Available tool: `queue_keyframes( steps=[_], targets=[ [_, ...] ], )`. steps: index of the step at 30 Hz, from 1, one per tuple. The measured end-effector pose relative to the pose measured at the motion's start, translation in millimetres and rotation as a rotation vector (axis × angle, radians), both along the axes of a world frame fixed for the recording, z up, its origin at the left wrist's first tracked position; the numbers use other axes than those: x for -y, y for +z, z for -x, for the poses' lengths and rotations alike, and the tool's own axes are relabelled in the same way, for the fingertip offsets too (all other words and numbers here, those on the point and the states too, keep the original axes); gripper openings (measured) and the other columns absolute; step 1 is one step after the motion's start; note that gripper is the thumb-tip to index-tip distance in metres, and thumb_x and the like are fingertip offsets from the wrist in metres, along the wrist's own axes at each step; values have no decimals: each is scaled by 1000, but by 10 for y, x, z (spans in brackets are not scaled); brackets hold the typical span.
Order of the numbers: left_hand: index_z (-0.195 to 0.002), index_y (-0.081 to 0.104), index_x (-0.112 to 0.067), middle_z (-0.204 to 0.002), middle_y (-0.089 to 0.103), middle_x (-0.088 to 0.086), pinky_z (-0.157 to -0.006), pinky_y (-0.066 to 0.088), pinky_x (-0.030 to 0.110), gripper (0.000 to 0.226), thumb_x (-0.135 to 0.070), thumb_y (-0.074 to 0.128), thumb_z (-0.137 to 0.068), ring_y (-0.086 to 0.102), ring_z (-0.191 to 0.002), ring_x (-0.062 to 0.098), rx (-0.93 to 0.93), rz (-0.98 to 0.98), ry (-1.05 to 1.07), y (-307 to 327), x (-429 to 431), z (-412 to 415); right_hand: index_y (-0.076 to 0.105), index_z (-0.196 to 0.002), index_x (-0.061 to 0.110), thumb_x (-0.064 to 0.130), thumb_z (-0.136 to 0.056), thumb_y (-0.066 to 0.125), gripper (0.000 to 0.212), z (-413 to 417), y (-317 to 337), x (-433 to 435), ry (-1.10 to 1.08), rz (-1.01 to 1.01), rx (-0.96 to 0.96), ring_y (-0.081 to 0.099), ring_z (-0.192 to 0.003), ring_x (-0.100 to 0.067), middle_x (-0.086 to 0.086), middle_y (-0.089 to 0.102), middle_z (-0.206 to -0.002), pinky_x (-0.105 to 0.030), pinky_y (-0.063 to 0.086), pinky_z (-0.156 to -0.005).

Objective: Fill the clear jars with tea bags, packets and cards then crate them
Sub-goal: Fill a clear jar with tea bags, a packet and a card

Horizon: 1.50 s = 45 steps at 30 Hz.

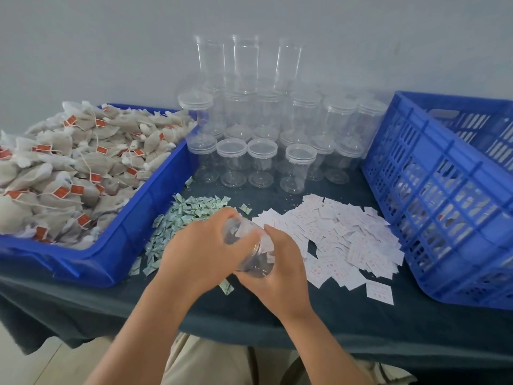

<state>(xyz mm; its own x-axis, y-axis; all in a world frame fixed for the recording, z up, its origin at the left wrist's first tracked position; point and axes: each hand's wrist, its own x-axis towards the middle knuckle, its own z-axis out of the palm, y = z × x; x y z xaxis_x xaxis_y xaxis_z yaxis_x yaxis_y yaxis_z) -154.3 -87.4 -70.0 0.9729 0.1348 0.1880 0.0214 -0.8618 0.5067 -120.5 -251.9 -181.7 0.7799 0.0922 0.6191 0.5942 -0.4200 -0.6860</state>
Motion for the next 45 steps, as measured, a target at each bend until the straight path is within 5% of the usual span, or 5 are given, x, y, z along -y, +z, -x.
queue_keyframes(
  steps=[6, 18, 31, 41, 45],
  targets=[
    [-111, 59, -47, -88, 79, -15, -58, 49, 34, 24, -46, 49, -90, 63, -51, 7, -110, 663, 100, -102, -390, -222, 41, -143, 56, 63, -66, 92, 92, -32, 61, 113, -97, -228, -212, 61, -121, -1, 24, 59, -129, -11, 54, -89],
    [-130, 67, -38, -128, 58, -10, -84, 51, 31, 39, -44, 74, -92, 63, -109, 15, -107, 17, 54, -998, 19, -683, 51, -139, 37, 54, -62, 92, 88, -65, 25, 140, -112, -411, -377, 66, -122, -8, 24, 63, -128, -41, 62, -97],
    [-125, 68, -29, -120, 60, -1, -87, 55, 37, 35, -41, 69, -92, 65, -103, 22, -75, 115, 33, -929, -31, -639, 49, -133, 54, 49, -60, 94, 86, 72, 90, -336, -67, -494, -341, 66, -124, -12, 25, 63, -126, -58, 59, -101],
    [-98, 73, -41, -82, 67, -25, -58, 47, 21, 16, -51, 60, -98, 62, -72, -4, 182, 122, 122, 192, -949, -416, 51, -142, 38, 44, -55, 94, 97, 64, 3, -343, 74, -414, -352, 70, -119, -15, 23, 67, -125, -33, 63, -93],
    [-118, 69, -40, -119, 70, -11, -79, 59, 38, 24, -30, 60, -98, 67, -101, 12, 62, -134, 368, 548, -1810, -555, 50, -143, 36, 50, -55, 94, 99, 46, -5, -362, 101, -362, -357, 68, -119, -4, 22, 68, -126, -21, 61, -91]
  ],
)
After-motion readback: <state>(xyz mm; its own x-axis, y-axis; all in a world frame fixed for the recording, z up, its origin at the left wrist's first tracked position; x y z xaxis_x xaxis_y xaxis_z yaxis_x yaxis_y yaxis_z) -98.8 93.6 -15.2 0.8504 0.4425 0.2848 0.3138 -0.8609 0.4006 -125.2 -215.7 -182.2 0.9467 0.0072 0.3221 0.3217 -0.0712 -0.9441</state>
